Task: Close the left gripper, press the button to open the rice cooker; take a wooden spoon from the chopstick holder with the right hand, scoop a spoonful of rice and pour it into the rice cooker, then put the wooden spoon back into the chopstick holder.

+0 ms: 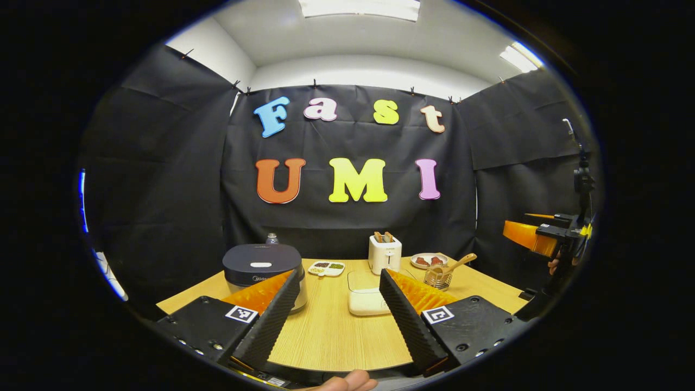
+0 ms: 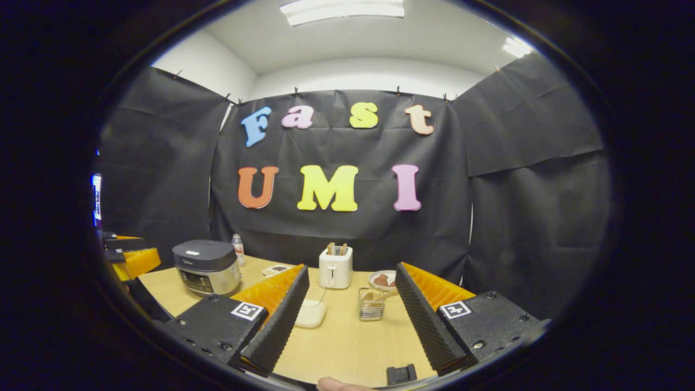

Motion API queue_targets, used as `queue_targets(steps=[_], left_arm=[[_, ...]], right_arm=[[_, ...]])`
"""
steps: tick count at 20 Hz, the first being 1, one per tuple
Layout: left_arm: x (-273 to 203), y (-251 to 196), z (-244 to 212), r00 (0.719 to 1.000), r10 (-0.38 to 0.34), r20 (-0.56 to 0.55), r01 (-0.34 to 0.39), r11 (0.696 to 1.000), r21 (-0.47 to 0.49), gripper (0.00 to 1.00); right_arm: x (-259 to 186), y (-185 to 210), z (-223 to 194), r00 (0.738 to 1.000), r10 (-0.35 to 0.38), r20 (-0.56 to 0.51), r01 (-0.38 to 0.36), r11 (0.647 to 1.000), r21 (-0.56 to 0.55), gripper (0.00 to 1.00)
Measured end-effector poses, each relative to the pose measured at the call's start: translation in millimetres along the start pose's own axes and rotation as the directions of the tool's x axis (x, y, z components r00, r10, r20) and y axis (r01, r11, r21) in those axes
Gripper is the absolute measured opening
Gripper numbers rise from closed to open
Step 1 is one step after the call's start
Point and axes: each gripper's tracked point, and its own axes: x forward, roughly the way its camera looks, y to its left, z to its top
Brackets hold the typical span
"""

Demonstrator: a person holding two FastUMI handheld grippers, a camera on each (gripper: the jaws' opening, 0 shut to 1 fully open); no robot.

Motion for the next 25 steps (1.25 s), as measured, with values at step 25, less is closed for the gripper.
queue_targets(steps=[25], left_arm=[[-4.5,20.6,4.3,1.000,0.028,0.011,-0.028,1.000,-0.009,0.95]], right_arm=[[-0.9,7.1,-6.4,1.000,0.010,-0.021,-0.010,1.000,-0.008,1.00]])
